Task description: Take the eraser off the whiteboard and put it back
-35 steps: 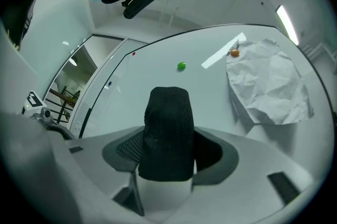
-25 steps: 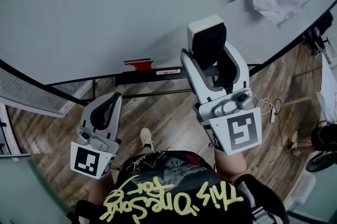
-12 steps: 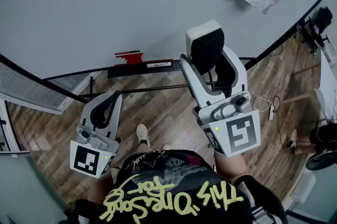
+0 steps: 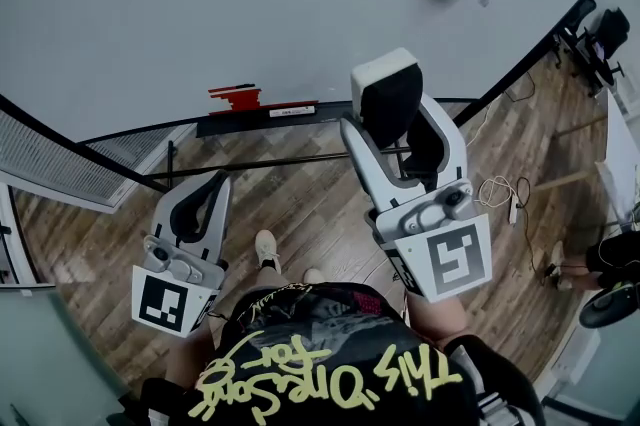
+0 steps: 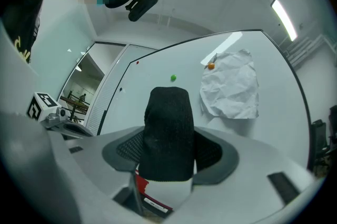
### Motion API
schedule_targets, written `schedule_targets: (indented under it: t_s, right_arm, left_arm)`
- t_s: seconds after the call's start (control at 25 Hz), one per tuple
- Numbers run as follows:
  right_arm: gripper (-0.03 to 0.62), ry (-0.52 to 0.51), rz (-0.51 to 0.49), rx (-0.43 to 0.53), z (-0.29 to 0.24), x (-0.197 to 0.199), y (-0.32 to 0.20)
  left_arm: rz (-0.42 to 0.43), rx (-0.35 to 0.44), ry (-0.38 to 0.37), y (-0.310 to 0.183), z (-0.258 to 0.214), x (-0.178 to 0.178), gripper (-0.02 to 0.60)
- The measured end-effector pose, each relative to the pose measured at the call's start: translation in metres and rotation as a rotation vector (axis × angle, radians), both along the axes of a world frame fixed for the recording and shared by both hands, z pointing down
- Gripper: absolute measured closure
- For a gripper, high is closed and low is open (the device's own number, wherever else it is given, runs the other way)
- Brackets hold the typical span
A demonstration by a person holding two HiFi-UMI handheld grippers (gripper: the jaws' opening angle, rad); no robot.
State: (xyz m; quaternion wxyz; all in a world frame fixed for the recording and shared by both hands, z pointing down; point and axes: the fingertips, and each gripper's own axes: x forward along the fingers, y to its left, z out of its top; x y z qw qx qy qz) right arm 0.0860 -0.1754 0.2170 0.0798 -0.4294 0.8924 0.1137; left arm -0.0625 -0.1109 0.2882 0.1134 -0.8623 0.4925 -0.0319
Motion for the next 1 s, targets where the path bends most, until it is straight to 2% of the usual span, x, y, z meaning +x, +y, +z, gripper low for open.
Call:
schedule_targets:
  t_s: [0.36,0.56,1.0]
  right_arm:
    - [0.335,0.004,-0.021,0.0,0.007,0.01,0.022]
    - [0.335,0.012,-0.016,-0.012,0.015,0.014,0.027]
    - [0.335,0.011,-0.034,-0.017,0.02,0.015,0.033]
  left_arm:
    - [-0.007,0.003,-0.003,0.017,0.001,0.009,0.574]
    - [-0.033,-0.046,0.035,0.024,0.008,0.012,0.574]
    - [-0.026,-0.002,0.013,0.031,0.005,0.016,0.574]
